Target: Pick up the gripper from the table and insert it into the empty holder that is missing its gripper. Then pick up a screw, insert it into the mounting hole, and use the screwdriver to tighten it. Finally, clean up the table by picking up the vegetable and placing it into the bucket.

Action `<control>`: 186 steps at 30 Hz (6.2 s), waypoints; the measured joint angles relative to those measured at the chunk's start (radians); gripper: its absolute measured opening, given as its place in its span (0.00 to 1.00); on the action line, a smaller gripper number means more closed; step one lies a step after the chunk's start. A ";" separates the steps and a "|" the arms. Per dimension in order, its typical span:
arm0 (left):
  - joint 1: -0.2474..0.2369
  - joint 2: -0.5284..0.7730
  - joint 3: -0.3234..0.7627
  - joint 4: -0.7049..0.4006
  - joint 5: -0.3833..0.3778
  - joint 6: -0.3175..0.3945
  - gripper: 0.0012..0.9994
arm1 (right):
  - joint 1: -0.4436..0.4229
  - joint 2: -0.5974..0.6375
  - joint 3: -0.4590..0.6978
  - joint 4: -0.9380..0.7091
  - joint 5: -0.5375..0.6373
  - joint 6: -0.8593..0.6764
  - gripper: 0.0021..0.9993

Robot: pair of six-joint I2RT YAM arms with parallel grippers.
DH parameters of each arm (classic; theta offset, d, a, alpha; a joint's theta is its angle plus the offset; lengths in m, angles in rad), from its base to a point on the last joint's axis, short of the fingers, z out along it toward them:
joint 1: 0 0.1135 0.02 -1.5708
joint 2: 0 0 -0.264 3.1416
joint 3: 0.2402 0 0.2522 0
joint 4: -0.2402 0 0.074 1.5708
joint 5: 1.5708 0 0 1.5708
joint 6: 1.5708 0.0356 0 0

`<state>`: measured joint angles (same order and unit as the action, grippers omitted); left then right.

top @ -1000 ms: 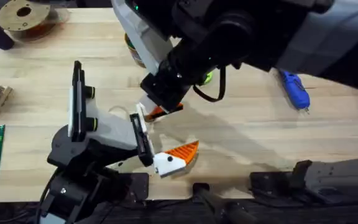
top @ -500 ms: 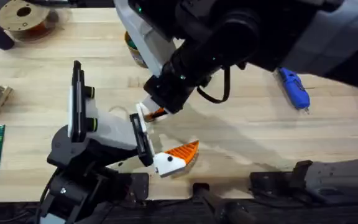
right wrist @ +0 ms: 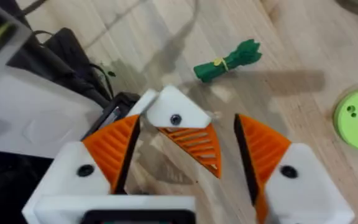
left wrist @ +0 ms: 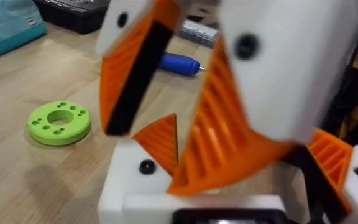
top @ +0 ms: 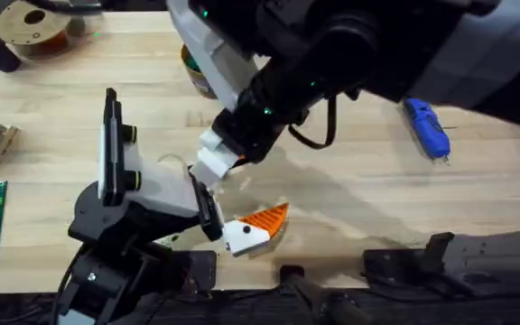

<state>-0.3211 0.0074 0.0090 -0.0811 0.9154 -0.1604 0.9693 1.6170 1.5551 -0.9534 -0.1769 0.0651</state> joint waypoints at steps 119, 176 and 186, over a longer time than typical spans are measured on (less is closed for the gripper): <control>0.000 0.000 0.000 0.009 -0.101 0.011 0.01 | -1.221 0.246 -0.294 0.222 0.153 -0.608 0.83; 0.000 0.000 0.000 0.009 -0.100 0.011 0.01 | -0.743 -0.954 -0.768 0.927 -0.274 0.099 0.03; 0.000 0.000 0.000 0.009 -0.100 0.011 0.01 | -0.339 -0.803 -0.803 1.281 -0.288 0.144 0.03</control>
<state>-0.3214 0.0074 0.0090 -0.0722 0.8150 -0.1490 0.6302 0.8137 0.7517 0.3281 -0.4649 0.2093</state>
